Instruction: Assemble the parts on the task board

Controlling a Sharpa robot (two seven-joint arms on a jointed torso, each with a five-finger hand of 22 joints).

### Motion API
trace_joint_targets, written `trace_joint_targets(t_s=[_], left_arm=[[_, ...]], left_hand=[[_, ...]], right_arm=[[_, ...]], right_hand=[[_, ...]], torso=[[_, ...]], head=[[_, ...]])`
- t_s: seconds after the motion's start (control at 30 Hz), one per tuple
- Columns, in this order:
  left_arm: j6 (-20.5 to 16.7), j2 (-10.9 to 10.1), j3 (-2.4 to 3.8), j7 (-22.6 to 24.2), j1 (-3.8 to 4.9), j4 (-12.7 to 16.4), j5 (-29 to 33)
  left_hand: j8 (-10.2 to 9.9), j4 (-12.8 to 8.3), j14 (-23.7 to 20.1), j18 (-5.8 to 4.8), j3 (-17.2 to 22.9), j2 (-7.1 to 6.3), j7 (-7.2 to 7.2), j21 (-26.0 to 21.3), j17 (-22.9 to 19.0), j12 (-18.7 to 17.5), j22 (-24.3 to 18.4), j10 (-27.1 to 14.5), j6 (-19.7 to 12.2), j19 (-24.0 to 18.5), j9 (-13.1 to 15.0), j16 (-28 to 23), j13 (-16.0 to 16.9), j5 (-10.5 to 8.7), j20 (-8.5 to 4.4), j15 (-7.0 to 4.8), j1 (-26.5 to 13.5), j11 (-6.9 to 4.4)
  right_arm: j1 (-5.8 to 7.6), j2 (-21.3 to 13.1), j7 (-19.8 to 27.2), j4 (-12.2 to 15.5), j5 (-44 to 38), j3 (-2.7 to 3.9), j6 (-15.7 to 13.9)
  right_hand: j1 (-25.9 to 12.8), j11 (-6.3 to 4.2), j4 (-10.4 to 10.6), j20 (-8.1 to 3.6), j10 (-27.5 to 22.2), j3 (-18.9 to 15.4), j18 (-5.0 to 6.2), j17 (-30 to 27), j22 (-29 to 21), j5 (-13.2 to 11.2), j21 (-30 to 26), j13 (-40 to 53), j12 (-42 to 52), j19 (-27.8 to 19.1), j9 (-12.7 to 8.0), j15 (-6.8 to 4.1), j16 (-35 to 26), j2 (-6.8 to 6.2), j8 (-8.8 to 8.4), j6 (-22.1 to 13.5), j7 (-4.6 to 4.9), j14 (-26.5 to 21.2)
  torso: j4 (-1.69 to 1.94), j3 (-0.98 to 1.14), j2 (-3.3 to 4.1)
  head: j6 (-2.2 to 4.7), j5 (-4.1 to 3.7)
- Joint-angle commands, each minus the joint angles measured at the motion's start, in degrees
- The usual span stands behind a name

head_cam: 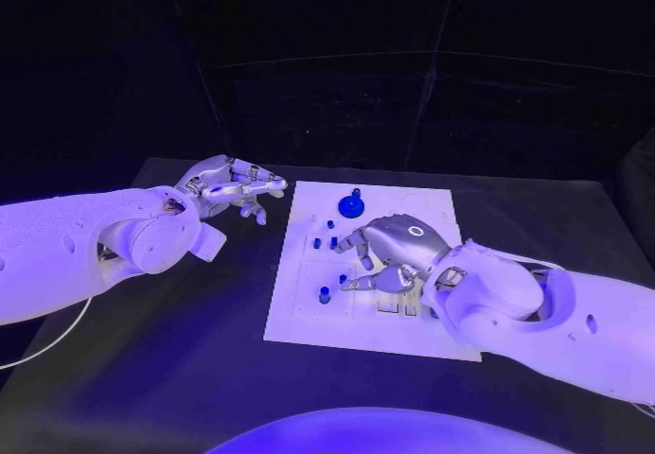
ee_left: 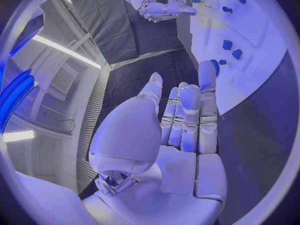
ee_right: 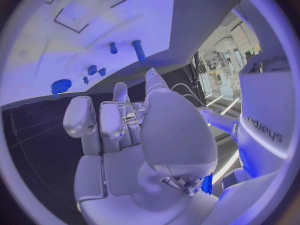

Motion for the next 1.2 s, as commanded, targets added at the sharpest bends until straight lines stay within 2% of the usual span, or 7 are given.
trace_joint_targets(t_s=[0.03, 0.23, 0.43, 0.53, 0.67, 0.83, 1.2], left_arm=[[0.88, 0.36, 0.04, 2.01, 0.09, -0.33, 0.24], [0.99, 1.19, 0.02, 2.47, 0.08, -0.58, 0.86], [0.74, 1.59, 0.02, 3.97, 0.07, -0.09, 1.56], [0.63, 1.60, 0.02, 5.08, 0.06, 0.10, 2.55], [0.35, 1.57, 0.02, 6.08, 0.06, 0.19, 3.61], [0.30, 1.61, 0.01, 6.48, 0.04, 0.15, 4.14], [0.60, 1.59, 0.01, 6.20, 0.03, -0.03, 4.30]], left_hand=[[0.19, -0.28, -0.40, 0.69, 0.12, 0.27, -0.11, -0.25, -0.12, 0.03, -0.07, -0.33, -0.34, -0.15, -0.06, -0.30, -0.07, 0.02, 0.10, -0.16, 0.13, 0.04], [0.25, -0.30, -0.80, 0.66, 0.13, 0.31, -0.09, -0.39, -0.74, 0.04, -0.14, -0.33, -0.35, -0.38, -0.05, -0.69, -0.10, 0.02, 0.16, -0.09, 0.04, 0.07], [0.30, -0.40, -1.10, 0.66, 0.21, 0.39, -0.09, -0.50, -1.15, 0.04, -0.20, -0.32, -0.36, -0.56, -0.04, -0.95, -0.12, 0.03, 0.20, -0.05, 0.12, 0.08], [0.33, -0.45, -1.23, 0.66, 0.27, 0.45, -0.10, -0.55, -1.30, 0.05, -0.23, -0.29, -0.34, -0.64, -0.03, -1.06, -0.13, 0.03, 0.22, -0.04, 0.17, 0.07], [0.34, -0.47, -1.27, 0.66, 0.30, 0.49, -0.10, -0.57, -1.31, 0.06, -0.24, -0.28, -0.34, -0.68, -0.02, -1.07, -0.13, 0.03, 0.23, -0.04, 0.20, 0.08], [0.36, -0.50, -1.33, 0.66, 0.36, 0.56, -0.11, -0.60, -1.33, 0.06, -0.25, -0.27, -0.33, -0.73, -0.02, -1.10, -0.14, 0.05, 0.24, -0.03, 0.23, 0.07], [0.38, -0.53, -1.37, 0.67, 0.41, 0.64, -0.10, -0.63, -1.31, 0.06, -0.27, -0.27, -0.33, -0.78, -0.02, -1.10, -0.15, 0.05, 0.24, -0.03, 0.26, 0.08]], right_arm=[[0.56, -3.39, 5.66, 1.31, 21.98, 0.37, -4.97], [1.17, -10.85, 1.65, 2.29, 28.49, 0.79, 2.58], [1.21, -15.59, -6.59, 3.00, 23.58, 0.74, 5.73], [1.05, -16.96, -10.44, 3.47, 20.06, 0.62, 6.21], [0.68, -17.87, -14.70, 3.99, 15.91, 0.18, 7.41], [-0.13, -17.95, -17.60, 4.25, 11.76, -0.62, 9.39], [-1.95, -16.24, -18.71, 3.74, 7.98, -0.99, 11.88]], right_hand=[[0.21, -0.04, -0.08, -0.02, -0.66, -0.98, 0.71, -0.01, -0.51, 0.53, -0.48, -0.40, -0.45, -0.59, 0.13, 0.28, -0.38, 0.92, 0.36, 1.01, -0.10, 0.16], [2.59, -1.60, -1.27, -0.96, 1.94, -0.69, 0.37, 1.32, 0.88, 1.72, 0.39, -1.90, -1.10, 0.97, 0.85, -0.94, 0.15, 4.30, 2.89, 6.30, -1.78, 0.85], [0.20, -2.14, -0.44, -1.65, 8.57, -3.62, -0.92, 7.00, 6.11, 2.57, 4.27, 7.20, 7.32, 4.99, 0.70, -1.50, 4.15, 3.77, 3.46, 7.17, -2.39, 2.41], [-1.65, -2.28, -0.10, -1.83, 10.92, -5.43, -1.34, 8.98, 7.91, 3.19, 5.58, 12.65, 12.11, 6.23, 0.84, -1.62, 5.53, 3.71, 4.33, 7.29, -2.60, 2.74], [-4.54, -2.41, 0.13, -1.93, 12.48, -7.34, -1.78, 11.03, 9.79, 4.17, 6.93, 17.10, 15.94, 7.44, 1.20, -1.73, 6.95, 3.70, 5.41, 7.35, -2.80, 3.02], [-6.74, -2.50, 0.28, -1.98, 13.09, -8.41, -2.03, 12.53, 10.93, 3.59, 7.74, 19.59, 17.97, 8.12, 1.72, -1.78, 7.98, 3.59, 6.46, 7.25, -2.94, 3.19], [-8.41, -2.66, 0.33, -2.05, 12.95, -8.79, -2.10, 13.08, 11.31, 3.42, 8.01, 20.45, 18.51, 8.27, 2.55, -1.88, 8.36, 3.80, 7.66, 7.44, -3.16, 3.17]], torso=[[-0.27, 0.02, -0.24], [-0.98, -0.10, -0.49], [-1.55, -0.11, -0.50], [-1.63, -0.08, -0.53], [-1.82, -0.06, -0.59], [-1.70, -0.09, -0.54], [-1.71, -0.17, -0.53]], head=[[0.84, -1.28], [1.83, -3.20], [2.50, -4.89], [2.62, -5.67], [2.68, -5.90], [2.68, -6.26], [2.51, -6.27]])
